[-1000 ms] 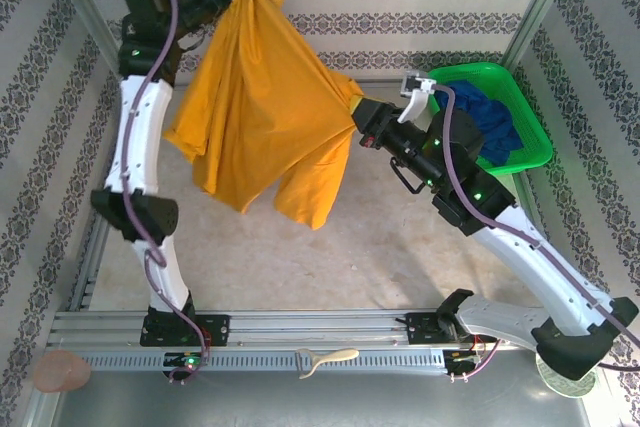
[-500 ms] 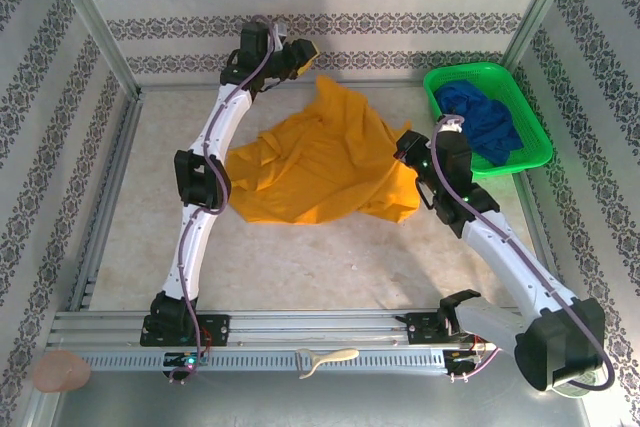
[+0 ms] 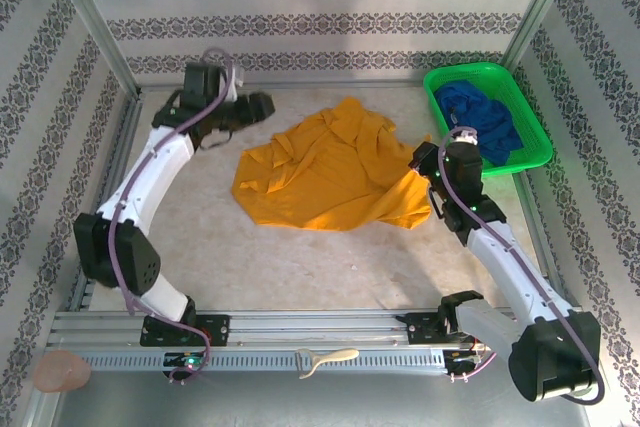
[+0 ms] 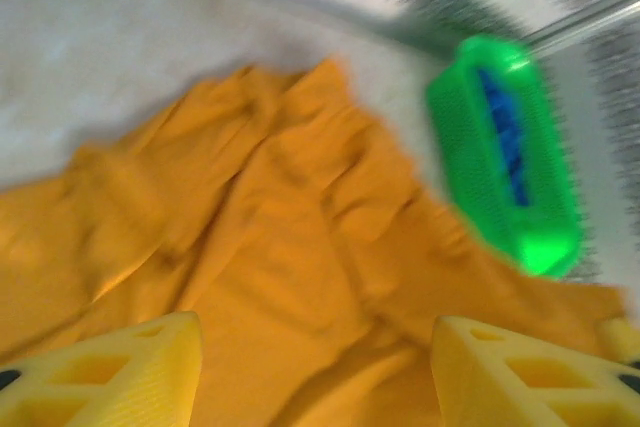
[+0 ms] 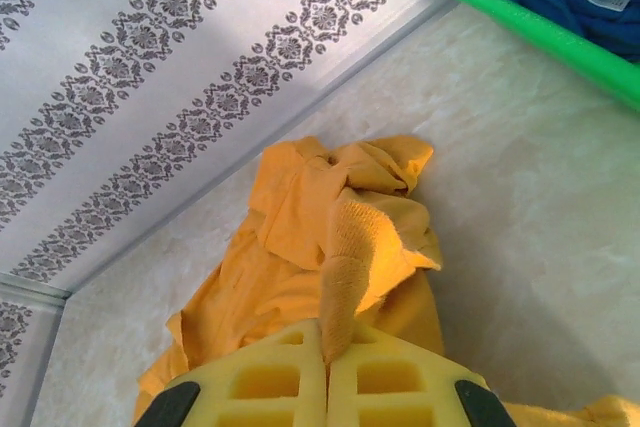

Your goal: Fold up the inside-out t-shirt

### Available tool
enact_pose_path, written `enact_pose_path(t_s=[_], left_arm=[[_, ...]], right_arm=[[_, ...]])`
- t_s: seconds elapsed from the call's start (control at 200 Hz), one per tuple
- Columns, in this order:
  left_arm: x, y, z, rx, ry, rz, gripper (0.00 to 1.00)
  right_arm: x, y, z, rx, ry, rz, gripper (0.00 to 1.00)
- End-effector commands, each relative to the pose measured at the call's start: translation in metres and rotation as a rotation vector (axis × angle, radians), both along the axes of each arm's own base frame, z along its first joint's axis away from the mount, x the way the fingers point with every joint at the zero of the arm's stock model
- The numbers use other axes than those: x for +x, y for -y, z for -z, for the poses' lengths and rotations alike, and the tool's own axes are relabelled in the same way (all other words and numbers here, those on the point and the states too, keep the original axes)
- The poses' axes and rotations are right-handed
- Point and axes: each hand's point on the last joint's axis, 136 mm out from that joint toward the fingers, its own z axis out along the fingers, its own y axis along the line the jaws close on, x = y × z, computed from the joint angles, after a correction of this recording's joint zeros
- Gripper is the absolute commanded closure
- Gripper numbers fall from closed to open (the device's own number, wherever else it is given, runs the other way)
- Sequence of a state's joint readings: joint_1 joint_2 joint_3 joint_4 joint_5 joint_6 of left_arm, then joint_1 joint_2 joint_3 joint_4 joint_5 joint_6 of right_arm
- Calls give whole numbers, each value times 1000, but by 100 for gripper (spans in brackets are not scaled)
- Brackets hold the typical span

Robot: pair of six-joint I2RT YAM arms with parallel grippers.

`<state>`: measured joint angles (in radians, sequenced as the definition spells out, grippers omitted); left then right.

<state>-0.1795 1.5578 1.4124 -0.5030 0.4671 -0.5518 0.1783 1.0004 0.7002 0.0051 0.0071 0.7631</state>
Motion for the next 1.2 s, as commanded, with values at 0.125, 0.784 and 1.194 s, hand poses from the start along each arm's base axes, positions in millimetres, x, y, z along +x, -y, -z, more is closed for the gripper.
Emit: enact_pose_path(t_s=[0.125,0.784,1.194], left_arm=[[-37,-46,124,199,-214,-81,37],[-61,-43,217,247,-419,11,51],[-98,-38,99,160,-202,22,100]], right_arm=[[-7,-3,2,-7,8,-42,100],[-24,3,6,12,-1,-43,100],[-83,8,-25,39,29,-62,100]])
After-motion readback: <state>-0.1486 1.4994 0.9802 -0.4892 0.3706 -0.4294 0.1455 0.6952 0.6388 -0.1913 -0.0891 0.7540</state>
